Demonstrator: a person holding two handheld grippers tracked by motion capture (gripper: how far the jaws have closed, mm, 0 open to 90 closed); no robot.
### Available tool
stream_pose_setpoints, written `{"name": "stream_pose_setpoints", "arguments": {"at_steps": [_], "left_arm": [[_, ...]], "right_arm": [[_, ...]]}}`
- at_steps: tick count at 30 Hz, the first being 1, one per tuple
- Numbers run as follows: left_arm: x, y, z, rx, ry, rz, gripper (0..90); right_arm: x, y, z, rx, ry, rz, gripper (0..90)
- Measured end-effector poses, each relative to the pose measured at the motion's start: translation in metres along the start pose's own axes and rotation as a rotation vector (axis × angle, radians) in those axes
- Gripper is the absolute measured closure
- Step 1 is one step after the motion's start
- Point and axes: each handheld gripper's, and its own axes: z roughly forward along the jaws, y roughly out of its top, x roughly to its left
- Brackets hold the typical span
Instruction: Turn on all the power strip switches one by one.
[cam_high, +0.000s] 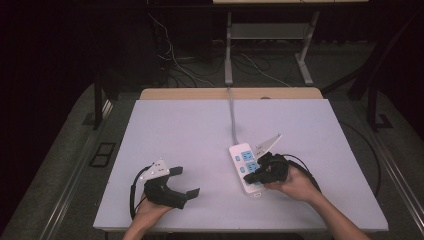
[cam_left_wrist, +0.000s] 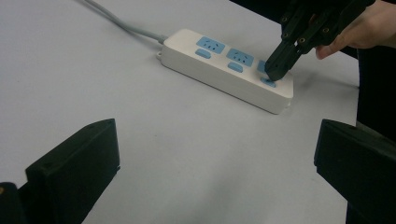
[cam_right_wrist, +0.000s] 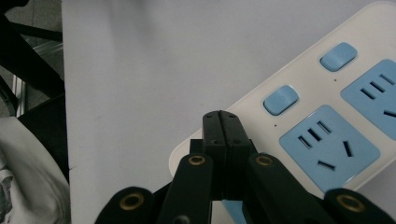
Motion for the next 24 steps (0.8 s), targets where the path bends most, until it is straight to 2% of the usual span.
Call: {"name": "stream_pose_setpoints", "arguments": {"at_steps": [24], "left_arm": [[0.0,0.0,-0.001,-0.004,0.001,0.002,0.0]], "right_arm": [[-0.004,0.025,-0.016,-0.009,-0.006,-0.025,90.0]]}}
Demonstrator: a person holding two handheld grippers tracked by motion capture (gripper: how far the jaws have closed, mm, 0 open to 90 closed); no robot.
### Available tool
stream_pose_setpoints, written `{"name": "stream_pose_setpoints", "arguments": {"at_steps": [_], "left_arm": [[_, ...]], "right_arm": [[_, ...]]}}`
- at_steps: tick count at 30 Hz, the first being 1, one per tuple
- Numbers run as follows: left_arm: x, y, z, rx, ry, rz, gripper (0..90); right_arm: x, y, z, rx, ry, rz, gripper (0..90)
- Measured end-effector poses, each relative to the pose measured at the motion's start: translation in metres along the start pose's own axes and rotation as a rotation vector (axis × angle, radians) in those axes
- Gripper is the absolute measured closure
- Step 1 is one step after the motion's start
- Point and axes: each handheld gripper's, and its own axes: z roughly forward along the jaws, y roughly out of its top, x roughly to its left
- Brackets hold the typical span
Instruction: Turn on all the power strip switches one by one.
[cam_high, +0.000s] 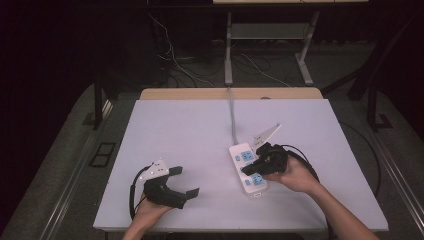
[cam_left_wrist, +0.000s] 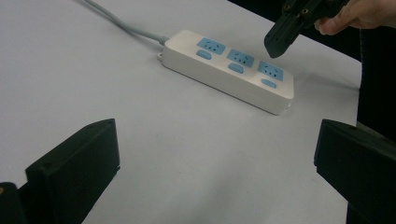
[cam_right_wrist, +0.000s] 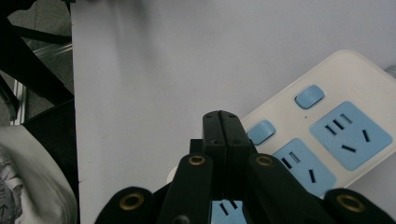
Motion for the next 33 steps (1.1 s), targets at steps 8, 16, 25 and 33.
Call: {"name": "stream_pose_setpoints", "arguments": {"at_steps": [8,16,25,33], "left_arm": [[0.0,0.0,0.001,0.005,-0.003,0.002,0.0],[0.0,0.0,0.0,0.004,-0.001,0.005,0.0],[0.0,0.0,0.0,0.002,0.001,0.005,0.0],[0.0,0.0,-0.001,-0.001,0.003,0.001,0.0]], "right_arm": [[-0.003,0.007,-0.002,0.001,-0.008,-0.004,90.0],[-0.008,0.01,-0.004,-0.012,-0.015,-0.001,90.0],[-0.015,0.01,0.0,-0.003,-0.01,0.013,90.0],[-0.021,0.009,0.007,0.004,-0.01,0.019,90.0]]}}
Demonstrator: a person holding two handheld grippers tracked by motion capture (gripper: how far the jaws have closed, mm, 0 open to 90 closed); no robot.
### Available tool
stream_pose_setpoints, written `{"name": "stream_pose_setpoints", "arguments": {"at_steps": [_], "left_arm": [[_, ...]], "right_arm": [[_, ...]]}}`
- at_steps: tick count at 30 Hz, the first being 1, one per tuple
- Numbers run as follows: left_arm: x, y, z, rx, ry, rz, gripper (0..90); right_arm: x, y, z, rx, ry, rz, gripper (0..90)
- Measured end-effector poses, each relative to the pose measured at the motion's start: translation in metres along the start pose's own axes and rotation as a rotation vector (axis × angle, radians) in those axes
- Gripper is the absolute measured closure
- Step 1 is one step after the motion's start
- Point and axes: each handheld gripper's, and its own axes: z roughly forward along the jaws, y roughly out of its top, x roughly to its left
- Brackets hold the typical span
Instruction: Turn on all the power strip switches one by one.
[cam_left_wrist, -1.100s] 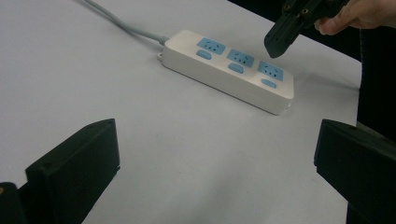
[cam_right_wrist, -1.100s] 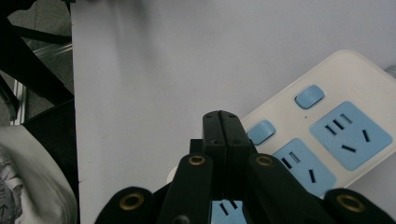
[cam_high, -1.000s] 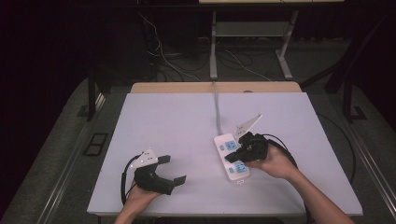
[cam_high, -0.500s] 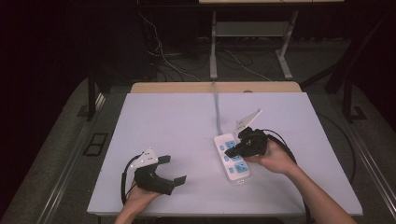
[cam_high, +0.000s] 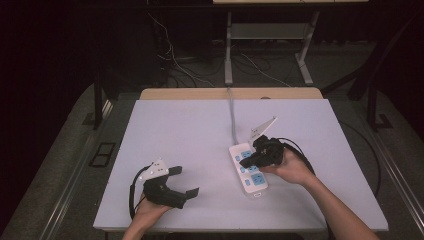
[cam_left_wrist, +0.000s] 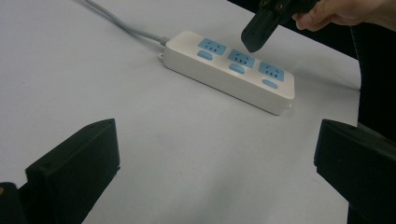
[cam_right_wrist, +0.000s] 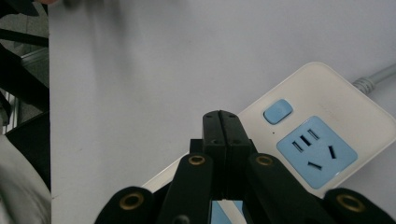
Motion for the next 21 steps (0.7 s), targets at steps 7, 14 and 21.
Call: {"name": "stream_pose_setpoints", "arguments": {"at_steps": [7,14,21], "left_arm": [[0.0,0.0,0.0,0.0,0.001,0.0,0.0],[0.0,0.0,0.0,-0.001,-0.001,0.0,0.0],[0.0,0.0,-0.001,-0.001,0.0,0.0,0.0]], "right_arm": [[-0.003,0.0,0.006,0.016,0.001,0.001,90.0],[-0.006,-0.001,0.012,0.028,0.001,0.001,90.0],[-0.008,-0.002,0.018,0.041,0.006,0.009,90.0]]}}
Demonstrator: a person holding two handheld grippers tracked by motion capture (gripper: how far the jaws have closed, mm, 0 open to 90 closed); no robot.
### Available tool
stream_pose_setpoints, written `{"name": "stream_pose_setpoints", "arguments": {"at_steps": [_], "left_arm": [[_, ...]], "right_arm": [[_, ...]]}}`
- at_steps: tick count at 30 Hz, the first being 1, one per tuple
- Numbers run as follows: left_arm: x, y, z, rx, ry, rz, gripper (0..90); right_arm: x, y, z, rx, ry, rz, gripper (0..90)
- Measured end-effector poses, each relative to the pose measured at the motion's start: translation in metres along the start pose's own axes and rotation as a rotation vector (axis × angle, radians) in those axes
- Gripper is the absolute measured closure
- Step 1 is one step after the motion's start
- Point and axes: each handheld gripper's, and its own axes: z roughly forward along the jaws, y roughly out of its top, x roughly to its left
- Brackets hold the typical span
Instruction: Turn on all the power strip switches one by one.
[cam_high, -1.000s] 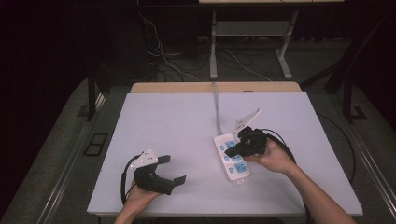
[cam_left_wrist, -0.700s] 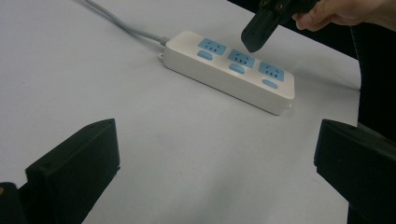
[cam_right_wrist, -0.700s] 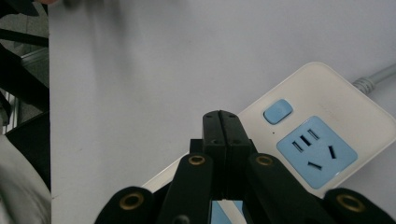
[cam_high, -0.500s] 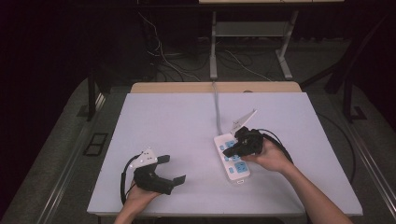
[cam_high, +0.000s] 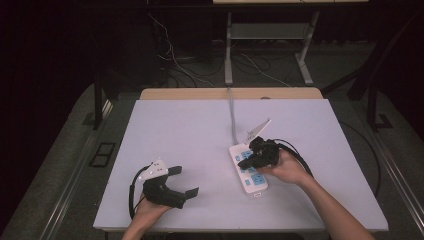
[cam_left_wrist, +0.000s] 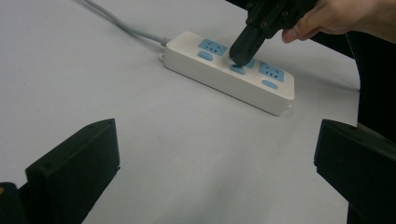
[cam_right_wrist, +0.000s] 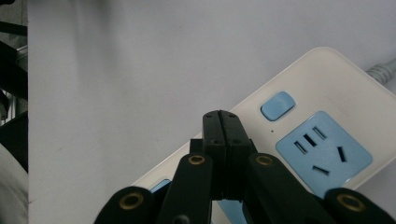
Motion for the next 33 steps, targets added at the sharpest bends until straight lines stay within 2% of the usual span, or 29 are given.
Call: {"name": "stream_pose_setpoints", "arguments": {"at_steps": [4,11,18,33], "left_arm": [[0.0001,0.0,0.0003,0.001,0.0,0.0,0.0],[-0.0005,-0.0001,0.0005,0.001,0.0,0.0,0.0],[-0.0005,-0.0002,0.0015,0.004,-0.002,0.002,0.0],[-0.0013,0.0001,0.0015,0.002,-0.001,0.005,0.0]], "right_arm": [[-0.0002,-0.0016,0.0017,-0.007,0.012,0.006,90.0],[-0.001,-0.0042,0.0009,-0.011,0.005,-0.001,90.0],[-0.0032,-0.0079,0.0014,-0.032,0.018,0.014,90.0],[-0.0053,-0.009,0.0031,-0.037,0.031,0.013,90.0]]}}
